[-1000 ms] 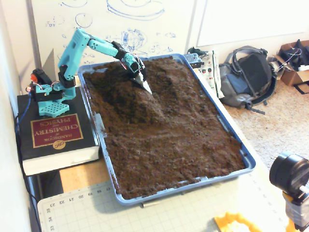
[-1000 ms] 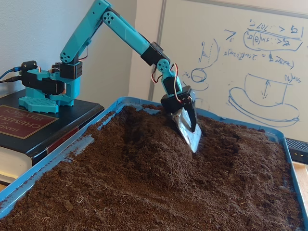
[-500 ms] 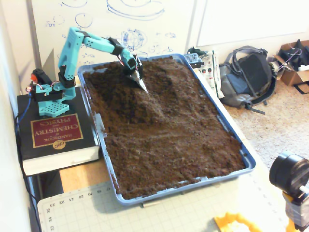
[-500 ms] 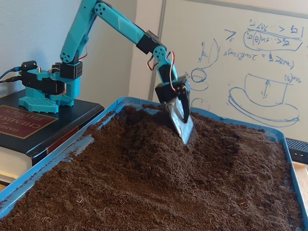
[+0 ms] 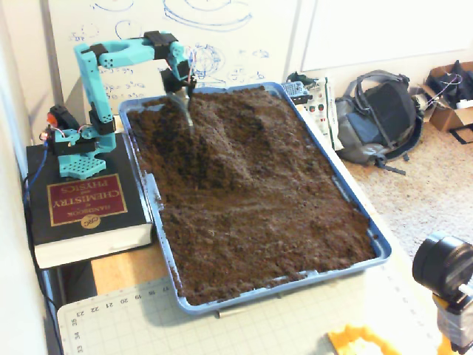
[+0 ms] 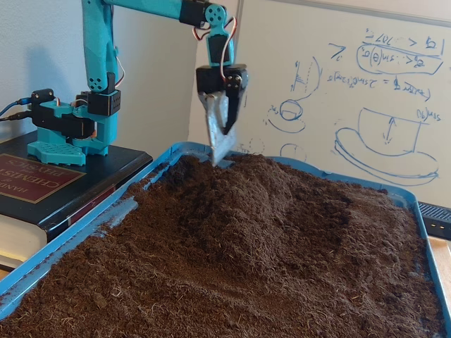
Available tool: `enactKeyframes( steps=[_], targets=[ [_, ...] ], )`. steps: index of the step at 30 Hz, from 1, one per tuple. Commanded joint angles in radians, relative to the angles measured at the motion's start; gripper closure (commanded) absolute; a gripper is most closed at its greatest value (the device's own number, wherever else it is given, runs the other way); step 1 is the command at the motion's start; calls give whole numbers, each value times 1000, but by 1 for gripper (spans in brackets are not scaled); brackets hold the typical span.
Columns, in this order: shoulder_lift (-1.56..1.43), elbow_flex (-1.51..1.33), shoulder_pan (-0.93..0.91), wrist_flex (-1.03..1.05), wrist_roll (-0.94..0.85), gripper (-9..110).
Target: Build a berm.
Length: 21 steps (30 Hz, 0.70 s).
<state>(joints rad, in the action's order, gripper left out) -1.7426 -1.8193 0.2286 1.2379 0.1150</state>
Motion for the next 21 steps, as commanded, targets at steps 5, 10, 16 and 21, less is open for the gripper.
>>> enactKeyframes(
  steps=[5,10,16,21],
  targets=[
    [-209,-141,-8,67,-80,101],
    [-367,-400,-9,-129,-101,101],
    [-449,-690,-3,-399,-81,101],
    [-448,-825,-3,-454,-94,101]
  ],
)
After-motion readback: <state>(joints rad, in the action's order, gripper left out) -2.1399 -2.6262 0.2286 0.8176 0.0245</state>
